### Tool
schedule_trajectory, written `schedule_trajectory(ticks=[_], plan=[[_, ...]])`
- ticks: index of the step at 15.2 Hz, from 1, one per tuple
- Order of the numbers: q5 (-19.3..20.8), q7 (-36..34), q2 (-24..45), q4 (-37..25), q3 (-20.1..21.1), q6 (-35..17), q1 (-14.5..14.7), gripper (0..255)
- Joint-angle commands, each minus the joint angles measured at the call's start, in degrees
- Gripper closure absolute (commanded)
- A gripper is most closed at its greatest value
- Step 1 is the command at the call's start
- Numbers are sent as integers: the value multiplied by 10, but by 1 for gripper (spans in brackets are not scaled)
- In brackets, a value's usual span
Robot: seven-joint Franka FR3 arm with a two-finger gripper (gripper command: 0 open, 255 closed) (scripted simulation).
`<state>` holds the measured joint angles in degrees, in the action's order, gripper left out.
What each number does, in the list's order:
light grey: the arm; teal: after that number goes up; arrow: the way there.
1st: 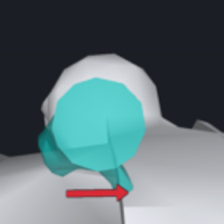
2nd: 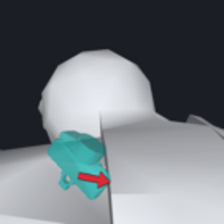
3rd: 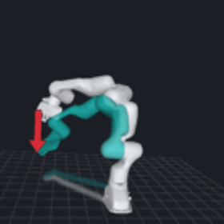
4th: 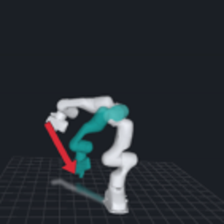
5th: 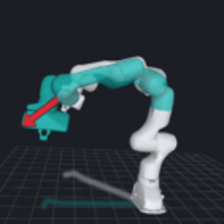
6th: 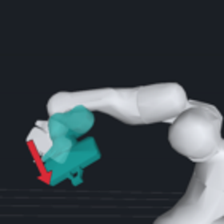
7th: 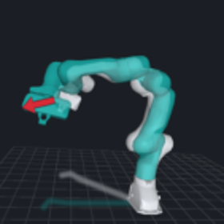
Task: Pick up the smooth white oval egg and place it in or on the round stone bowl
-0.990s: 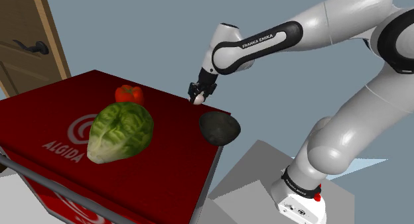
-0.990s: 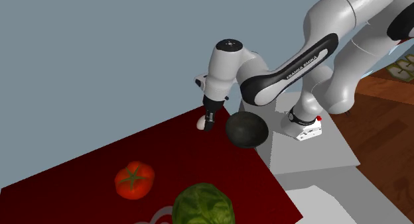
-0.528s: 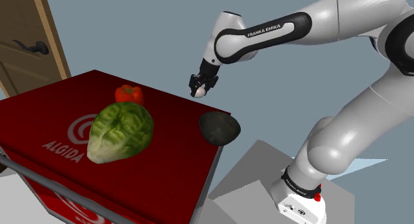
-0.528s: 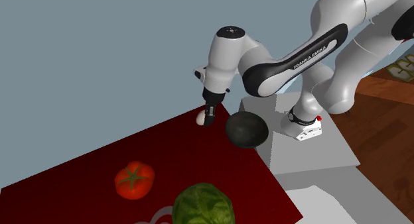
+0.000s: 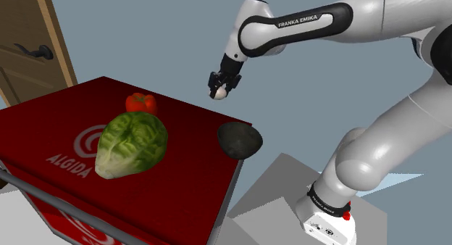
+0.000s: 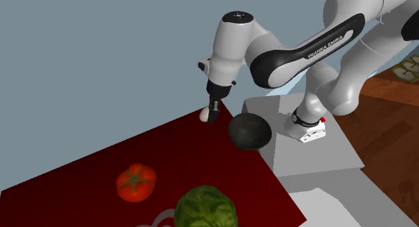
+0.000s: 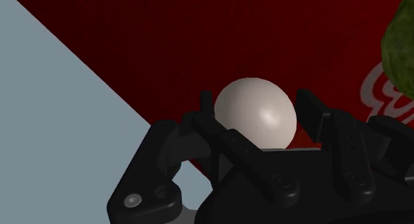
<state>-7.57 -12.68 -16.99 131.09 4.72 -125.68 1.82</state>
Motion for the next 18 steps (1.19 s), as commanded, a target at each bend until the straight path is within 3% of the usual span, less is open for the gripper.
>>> schedule_trajectory(ticks=[1,12,18], plan=[[-3,-6,-36,29,4,6,4,255],[-35,-59,-308,223,37,80,45,255],[-42,-55,-300,265,42,30,48,255]])
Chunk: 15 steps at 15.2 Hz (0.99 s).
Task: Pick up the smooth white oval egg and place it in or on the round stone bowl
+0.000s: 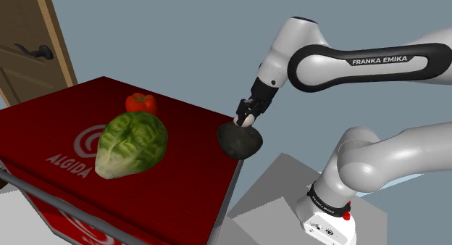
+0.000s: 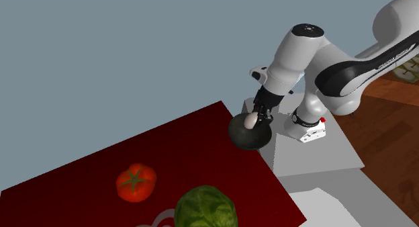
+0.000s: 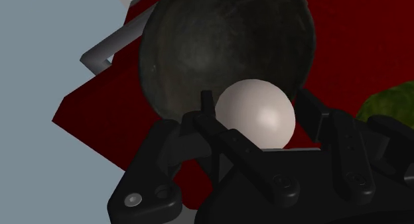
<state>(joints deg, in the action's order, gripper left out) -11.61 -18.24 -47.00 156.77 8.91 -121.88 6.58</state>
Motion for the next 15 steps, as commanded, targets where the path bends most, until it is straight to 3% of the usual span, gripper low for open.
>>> schedule_trajectory(ticks=[1,7,15], plan=[[-3,2,2,14,1,-17,1,255],[-11,6,19,52,7,-72,5,255],[-11,6,21,54,7,-75,6,255]])
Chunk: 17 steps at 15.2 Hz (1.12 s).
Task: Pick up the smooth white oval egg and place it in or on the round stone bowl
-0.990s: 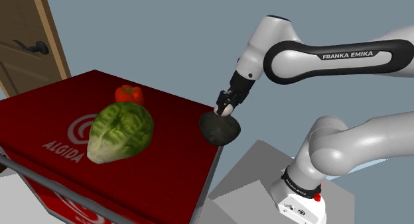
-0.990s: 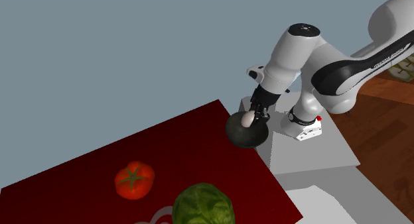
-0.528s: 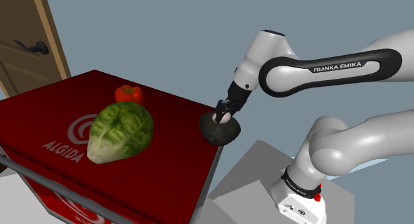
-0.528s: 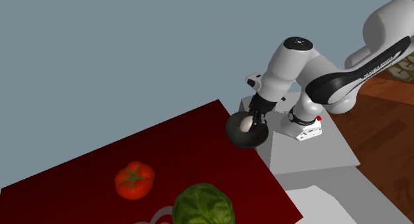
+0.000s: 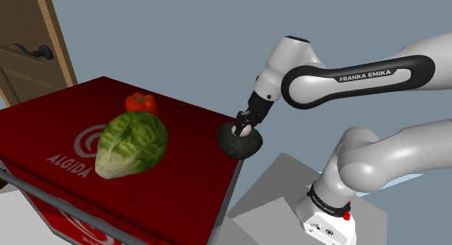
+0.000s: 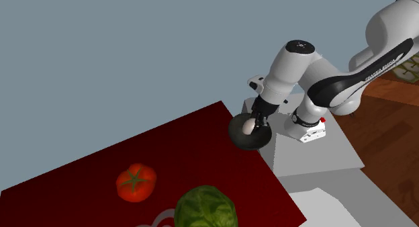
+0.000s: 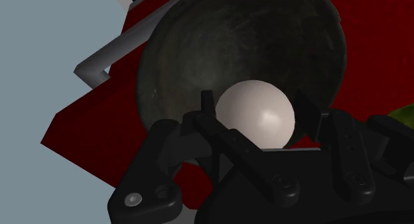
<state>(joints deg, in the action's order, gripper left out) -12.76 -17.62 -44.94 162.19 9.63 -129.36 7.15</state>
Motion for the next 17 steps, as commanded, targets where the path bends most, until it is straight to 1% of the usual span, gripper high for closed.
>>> schedule_trajectory(ticks=[1,6,10,17], plan=[[0,0,0,0,0,0,0,0],[0,0,0,0,0,0,0,0],[14,-3,-48,-46,-13,94,-6,0],[14,-3,-48,-46,-13,94,-6,0]])
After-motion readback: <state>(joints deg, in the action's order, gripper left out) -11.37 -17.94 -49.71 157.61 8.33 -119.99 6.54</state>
